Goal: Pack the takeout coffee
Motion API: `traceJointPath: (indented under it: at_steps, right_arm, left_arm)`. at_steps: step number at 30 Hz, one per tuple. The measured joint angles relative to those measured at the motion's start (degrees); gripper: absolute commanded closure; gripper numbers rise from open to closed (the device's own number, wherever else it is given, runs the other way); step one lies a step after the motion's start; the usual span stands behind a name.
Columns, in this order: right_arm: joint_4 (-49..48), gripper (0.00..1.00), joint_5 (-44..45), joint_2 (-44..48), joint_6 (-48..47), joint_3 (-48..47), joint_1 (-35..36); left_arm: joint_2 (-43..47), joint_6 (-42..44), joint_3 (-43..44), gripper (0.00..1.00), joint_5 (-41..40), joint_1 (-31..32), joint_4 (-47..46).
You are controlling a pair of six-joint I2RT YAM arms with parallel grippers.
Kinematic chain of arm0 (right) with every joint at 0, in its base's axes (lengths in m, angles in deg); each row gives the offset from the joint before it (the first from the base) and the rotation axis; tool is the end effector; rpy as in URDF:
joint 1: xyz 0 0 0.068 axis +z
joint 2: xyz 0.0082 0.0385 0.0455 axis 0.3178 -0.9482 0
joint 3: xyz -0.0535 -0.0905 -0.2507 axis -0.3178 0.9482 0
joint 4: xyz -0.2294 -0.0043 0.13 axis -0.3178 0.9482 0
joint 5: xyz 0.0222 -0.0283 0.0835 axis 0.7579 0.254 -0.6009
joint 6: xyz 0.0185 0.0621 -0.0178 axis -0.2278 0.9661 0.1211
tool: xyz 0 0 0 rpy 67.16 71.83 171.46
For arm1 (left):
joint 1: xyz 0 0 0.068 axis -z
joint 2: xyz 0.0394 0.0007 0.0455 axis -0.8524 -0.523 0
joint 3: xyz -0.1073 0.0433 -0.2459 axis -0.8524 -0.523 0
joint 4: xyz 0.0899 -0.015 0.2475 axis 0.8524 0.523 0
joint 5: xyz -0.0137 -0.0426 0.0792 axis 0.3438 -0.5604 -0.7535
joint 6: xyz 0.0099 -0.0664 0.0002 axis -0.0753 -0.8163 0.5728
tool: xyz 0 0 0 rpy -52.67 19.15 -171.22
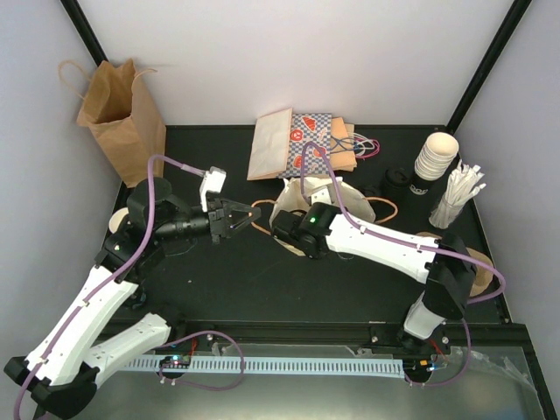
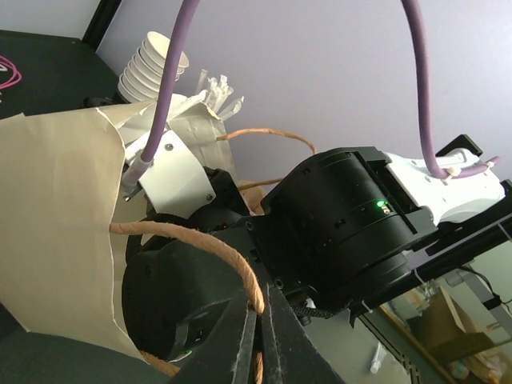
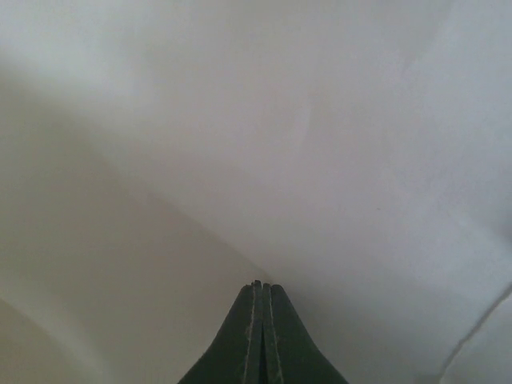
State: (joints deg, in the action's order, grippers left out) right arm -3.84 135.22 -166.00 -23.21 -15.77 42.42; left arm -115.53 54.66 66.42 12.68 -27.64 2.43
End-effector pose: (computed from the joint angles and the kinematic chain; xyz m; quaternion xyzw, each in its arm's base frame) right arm 0.1763 0.2281 0.2665 -0.1261 0.8820 -0.2894 0.3498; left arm 0.1331 -0.1212 0.3997 0.2039 0.7249 -0.5560 0.3517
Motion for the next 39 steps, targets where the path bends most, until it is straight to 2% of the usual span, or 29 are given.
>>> traceJointPath:
  at_steps: [7,14,19,24,39]
  right_arm:
    - [4.59,0.99,3.21,-0.66,0.46,-1.75,0.04]
    - [2.45,0.98,2.19,-0.39,-3.34,-1.2,0.04]
    - [-7.34,0.98,-7.34,4.15,-10.78,3.56,-0.2]
    - [-13.92,0.98,-15.61,8.07,-14.16,5.03,-1.64]
    - [-22.27,0.98,-30.84,11.06,-16.81,5.9,-2.19]
  left_arm:
    - [-0.61,0.33,-0.02,0.98,-0.11,0.0,0.02]
    - [-0.61,0.48,-0.02,0.99,-0.11,0.0,0.04]
    - [-0.61,0.7,0.0,0.99,-0.13,0.0,-0.02]
    - [-0.61,0.76,-0.04,0.99,-0.11,0.0,-0.13]
    - [-0.72,0.7,-0.98,0.98,-0.11,0.0,-0.15]
